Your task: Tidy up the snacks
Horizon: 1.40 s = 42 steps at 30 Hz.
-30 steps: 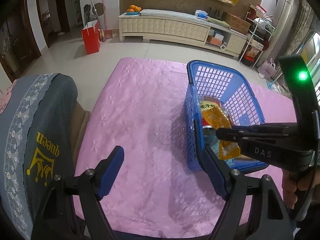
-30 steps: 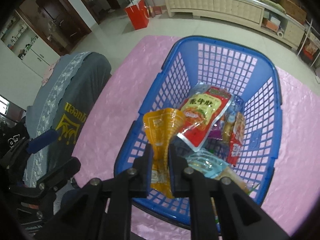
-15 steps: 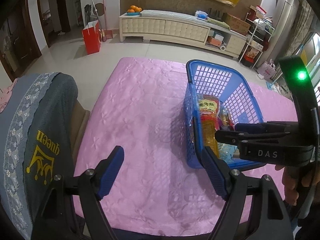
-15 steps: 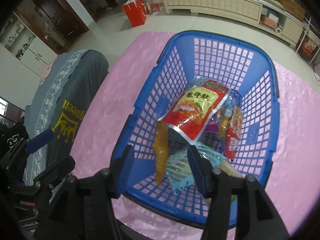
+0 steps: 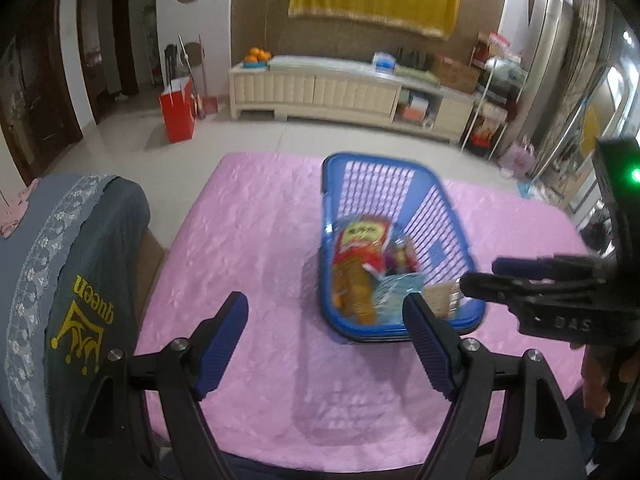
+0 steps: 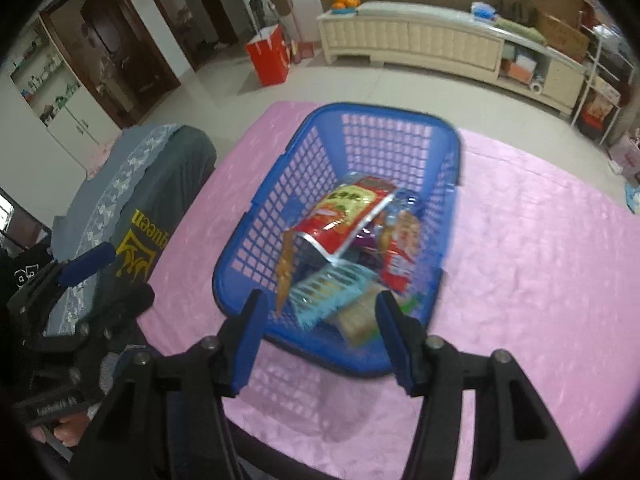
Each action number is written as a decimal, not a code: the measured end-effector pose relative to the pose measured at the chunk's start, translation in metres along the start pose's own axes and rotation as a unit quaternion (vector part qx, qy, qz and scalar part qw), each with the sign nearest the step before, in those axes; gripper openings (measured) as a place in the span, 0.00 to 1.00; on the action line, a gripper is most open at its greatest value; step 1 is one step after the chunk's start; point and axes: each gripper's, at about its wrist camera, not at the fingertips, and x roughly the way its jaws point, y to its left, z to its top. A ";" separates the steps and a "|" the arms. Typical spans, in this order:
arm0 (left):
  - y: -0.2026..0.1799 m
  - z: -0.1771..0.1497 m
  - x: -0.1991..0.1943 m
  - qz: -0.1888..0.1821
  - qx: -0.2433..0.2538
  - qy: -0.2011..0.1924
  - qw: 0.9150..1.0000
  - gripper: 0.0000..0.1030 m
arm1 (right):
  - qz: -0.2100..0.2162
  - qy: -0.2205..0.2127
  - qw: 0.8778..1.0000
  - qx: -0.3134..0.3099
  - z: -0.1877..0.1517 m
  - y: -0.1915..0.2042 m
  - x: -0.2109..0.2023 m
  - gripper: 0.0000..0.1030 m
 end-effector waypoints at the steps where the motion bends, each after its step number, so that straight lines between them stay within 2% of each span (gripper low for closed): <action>1: -0.003 -0.002 -0.005 -0.002 -0.003 -0.007 1.000 0.75 | -0.001 -0.013 1.000 0.005 -0.005 -0.004 -0.011 0.59; 4: -0.021 -0.011 -0.022 -0.028 0.000 -0.022 0.999 0.75 | -0.012 -0.055 0.998 0.003 -0.020 -0.011 -0.042 0.59; 6: -0.030 -0.015 -0.034 -0.044 0.004 -0.042 0.998 0.75 | -0.042 -0.094 0.995 -0.016 -0.031 -0.010 -0.067 0.60; 8: -0.044 -0.020 -0.050 -0.028 0.016 -0.078 0.996 0.75 | -0.067 -0.132 0.988 -0.032 -0.044 -0.008 -0.090 0.64; 12: -0.070 -0.033 -0.080 0.016 0.042 -0.150 0.988 0.75 | -0.093 -0.185 0.978 -0.039 -0.064 -0.008 -0.124 0.66; 14: -0.079 -0.040 -0.092 0.009 0.046 -0.174 0.984 0.75 | -0.114 -0.220 0.968 -0.044 -0.077 -0.006 -0.140 0.67; 16: -0.083 -0.046 -0.100 -0.007 0.040 -0.185 0.982 0.75 | -0.125 -0.245 0.960 -0.043 -0.087 -0.007 -0.152 0.80; 17: -0.084 -0.048 -0.102 -0.010 0.039 -0.188 0.981 0.75 | -0.123 -0.257 0.958 -0.040 -0.092 -0.008 -0.158 0.81; 18: -0.085 -0.051 -0.107 -0.009 0.036 -0.195 0.980 0.75 | -0.115 -0.264 0.957 -0.039 -0.097 -0.008 -0.163 0.83; 20: -0.087 -0.059 -0.115 -0.005 0.036 -0.209 0.977 0.87 | -0.101 -0.272 0.956 -0.044 -0.107 -0.007 -0.172 0.84; 23: -0.092 -0.073 -0.125 -0.010 0.045 -0.229 0.972 0.90 | -0.119 -0.304 0.944 -0.039 -0.125 -0.002 -0.180 0.87; 25: -0.094 -0.082 -0.129 -0.015 0.048 -0.232 0.971 1.00 | -0.140 -0.315 0.938 -0.044 -0.135 0.003 -0.180 0.89; 26: -0.096 -0.087 -0.131 -0.012 0.050 -0.234 0.971 1.00 | -0.156 -0.322 0.933 -0.046 -0.139 0.006 -0.180 0.92; 27: -0.099 -0.090 -0.133 -0.007 0.054 -0.236 0.970 1.00 | -0.169 -0.326 0.929 -0.045 -0.143 0.009 -0.178 1.00; 30: -0.106 -0.100 -0.141 0.003 0.069 -0.246 0.967 1.00 | -0.175 -0.337 0.924 -0.041 -0.153 0.011 -0.177 1.00; 34: -0.111 -0.104 -0.149 -0.003 0.074 -0.249 0.966 1.00 | -0.164 -0.339 0.926 -0.033 -0.162 0.009 -0.181 1.00; 42: -0.117 -0.109 -0.148 -0.008 0.067 -0.240 0.968 1.00 | -0.159 -0.338 0.927 -0.020 -0.175 0.007 -0.187 1.00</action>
